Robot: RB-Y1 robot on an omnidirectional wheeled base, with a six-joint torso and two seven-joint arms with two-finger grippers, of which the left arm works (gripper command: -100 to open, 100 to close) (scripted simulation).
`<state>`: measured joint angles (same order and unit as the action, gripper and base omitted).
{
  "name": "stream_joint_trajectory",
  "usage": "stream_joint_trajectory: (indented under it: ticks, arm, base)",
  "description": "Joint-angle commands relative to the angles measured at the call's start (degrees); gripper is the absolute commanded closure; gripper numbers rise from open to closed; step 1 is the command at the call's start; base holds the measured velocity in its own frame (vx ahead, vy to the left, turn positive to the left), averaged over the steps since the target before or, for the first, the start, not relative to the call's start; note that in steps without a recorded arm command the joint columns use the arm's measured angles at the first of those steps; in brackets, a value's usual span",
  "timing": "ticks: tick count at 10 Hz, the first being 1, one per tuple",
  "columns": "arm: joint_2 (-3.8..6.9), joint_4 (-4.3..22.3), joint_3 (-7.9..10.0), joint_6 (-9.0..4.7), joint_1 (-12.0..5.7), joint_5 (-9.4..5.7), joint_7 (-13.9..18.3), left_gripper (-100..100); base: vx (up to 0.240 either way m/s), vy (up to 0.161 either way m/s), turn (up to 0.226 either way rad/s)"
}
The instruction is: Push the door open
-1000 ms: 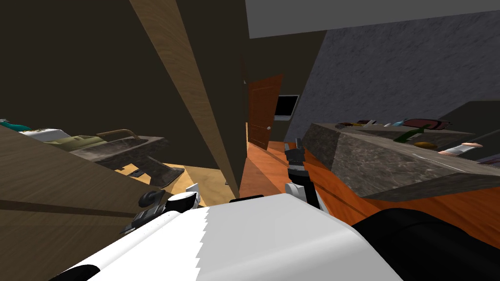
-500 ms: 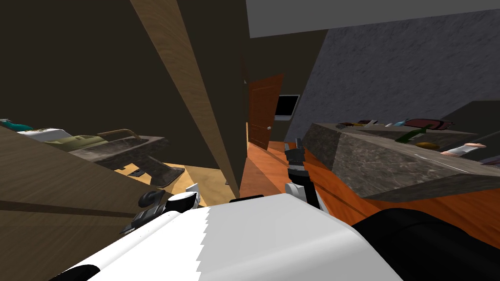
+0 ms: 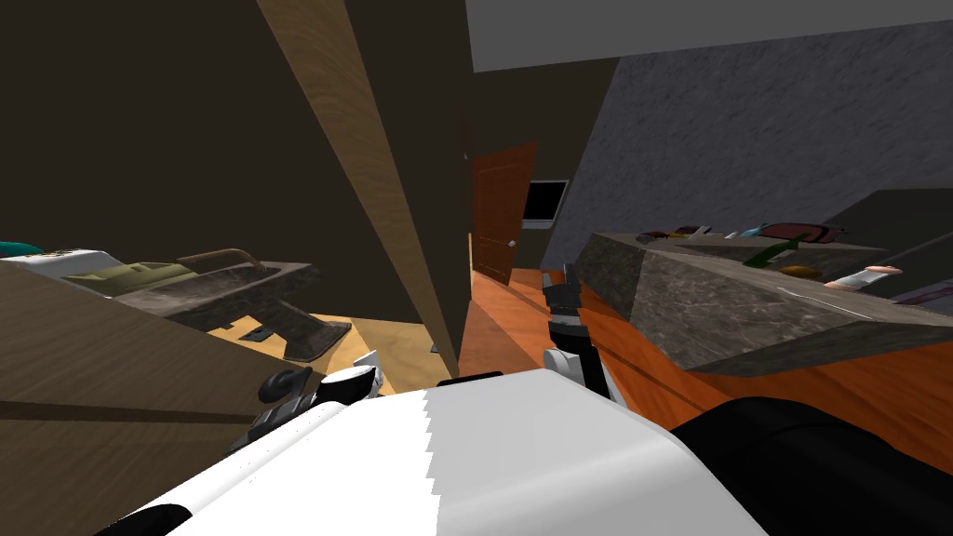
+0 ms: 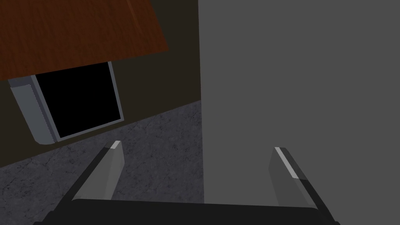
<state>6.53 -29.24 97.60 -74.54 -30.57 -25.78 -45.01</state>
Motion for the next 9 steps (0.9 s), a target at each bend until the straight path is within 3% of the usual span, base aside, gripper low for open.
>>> stream_joint_trajectory:
  ticks: [1, 9]
  arm:
    - [0.48, 0.34, 0.49, -0.56, -0.31, -0.16, -0.17, 100]
    - [0.45, 0.16, 2.72, -2.36, -0.83, -1.06, -0.88, 100]
  base:
    - [-0.007, 0.073, -0.044]
    - [-0.004, 0.058, -0.030]
